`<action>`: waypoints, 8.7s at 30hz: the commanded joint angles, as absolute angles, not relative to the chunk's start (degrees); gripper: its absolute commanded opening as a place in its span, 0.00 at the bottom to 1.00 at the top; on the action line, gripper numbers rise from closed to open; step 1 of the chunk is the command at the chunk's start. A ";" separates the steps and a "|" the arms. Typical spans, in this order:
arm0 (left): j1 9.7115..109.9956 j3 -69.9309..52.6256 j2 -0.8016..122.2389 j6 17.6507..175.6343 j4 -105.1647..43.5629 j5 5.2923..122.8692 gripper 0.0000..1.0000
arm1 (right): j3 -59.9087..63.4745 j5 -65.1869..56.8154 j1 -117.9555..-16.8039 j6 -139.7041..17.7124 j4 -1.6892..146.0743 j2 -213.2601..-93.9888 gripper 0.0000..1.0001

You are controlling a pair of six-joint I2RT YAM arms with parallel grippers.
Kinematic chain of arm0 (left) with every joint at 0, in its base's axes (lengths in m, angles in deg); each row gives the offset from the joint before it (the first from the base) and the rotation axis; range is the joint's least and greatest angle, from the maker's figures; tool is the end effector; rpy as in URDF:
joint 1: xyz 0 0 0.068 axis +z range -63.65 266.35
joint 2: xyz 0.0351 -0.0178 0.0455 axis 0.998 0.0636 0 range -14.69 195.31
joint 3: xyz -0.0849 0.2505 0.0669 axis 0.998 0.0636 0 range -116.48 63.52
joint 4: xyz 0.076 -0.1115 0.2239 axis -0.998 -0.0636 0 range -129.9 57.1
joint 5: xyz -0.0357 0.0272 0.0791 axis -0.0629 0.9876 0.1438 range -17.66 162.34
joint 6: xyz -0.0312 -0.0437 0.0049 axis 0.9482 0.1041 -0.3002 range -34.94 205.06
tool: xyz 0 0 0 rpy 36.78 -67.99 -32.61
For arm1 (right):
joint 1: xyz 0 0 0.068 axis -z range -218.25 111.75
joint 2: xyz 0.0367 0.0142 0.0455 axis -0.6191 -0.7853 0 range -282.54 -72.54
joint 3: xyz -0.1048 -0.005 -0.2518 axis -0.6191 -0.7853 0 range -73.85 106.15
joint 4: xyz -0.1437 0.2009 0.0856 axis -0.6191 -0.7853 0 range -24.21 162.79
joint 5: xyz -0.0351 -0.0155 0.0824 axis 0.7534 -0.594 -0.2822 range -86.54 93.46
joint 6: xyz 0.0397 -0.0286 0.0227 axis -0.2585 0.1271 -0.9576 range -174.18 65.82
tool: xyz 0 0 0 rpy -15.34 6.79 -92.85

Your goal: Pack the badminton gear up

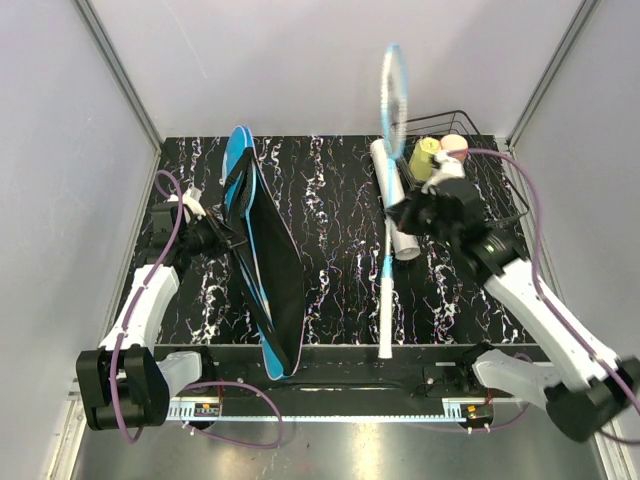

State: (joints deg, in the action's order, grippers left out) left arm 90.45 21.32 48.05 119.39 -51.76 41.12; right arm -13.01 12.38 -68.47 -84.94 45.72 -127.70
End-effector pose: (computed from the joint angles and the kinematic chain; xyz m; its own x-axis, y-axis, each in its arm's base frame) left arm 0.2310 -0.0020 0.2520 -0.7137 -0.5346 -0.4527 -0.0774 0.7025 -0.7075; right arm 0.1832 0.1002 0.3743 -0.4611 0.3161 -0.8291 -0.1589 0.8899 0.4276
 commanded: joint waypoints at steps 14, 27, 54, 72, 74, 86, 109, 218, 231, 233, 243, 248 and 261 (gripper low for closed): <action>90.92 16.85 49.56 125.31 -43.46 36.92 0.00 | -11.62 -59.92 -68.75 -108.06 81.68 -155.60 0.00; 90.84 17.10 48.68 130.50 -40.20 41.93 0.00 | -19.88 -54.73 -68.75 -105.69 70.42 -149.89 0.00; 89.96 20.71 49.03 130.41 -31.86 33.32 0.00 | -21.12 -61.32 -74.02 -118.94 89.30 -162.89 0.00; 77.58 21.06 48.42 132.08 -28.78 30.77 0.00 | 4.63 -35.95 -74.55 -107.47 79.65 -180.21 0.00; 76.51 21.24 48.07 132.17 -28.69 31.29 0.00 | 6.30 -31.81 -74.90 -104.64 76.40 -180.56 0.00; 73.61 23.52 49.39 130.33 -31.50 32.00 0.00 | 4.81 -10.45 -79.91 -87.59 76.05 -180.39 0.00; 73.52 24.06 50.97 128.48 -33.87 32.62 0.00 | 8.61 -4.97 -81.16 -75.19 44.14 -167.12 0.79; 41.44 2.43 58.96 109.32 -56.55 80.87 0.00 | 12.37 -44.88 -53.11 -114.03 88.96 -182.32 0.39; 41.44 1.82 59.67 108.88 -56.55 80.52 0.00 | 12.11 -44.36 -54.34 -112.28 87.03 -181.18 0.35; 41.35 1.82 59.76 108.88 -56.55 80.34 0.00 | 12.02 -44.45 -54.42 -112.19 87.03 -181.26 0.35; 41.44 1.99 59.67 108.71 -56.63 80.25 0.00 | 12.54 -43.92 -55.30 -110.96 85.18 -180.39 0.30; 41.44 1.99 59.67 108.79 -56.63 80.17 0.00 | 14.04 -43.31 -56.00 -108.07 80.72 -179.95 0.33; 41.35 2.52 59.40 108.88 -56.64 80.16 0.00 | 23.78 -30.05 -58.20 -88.31 55.76 -177.93 0.40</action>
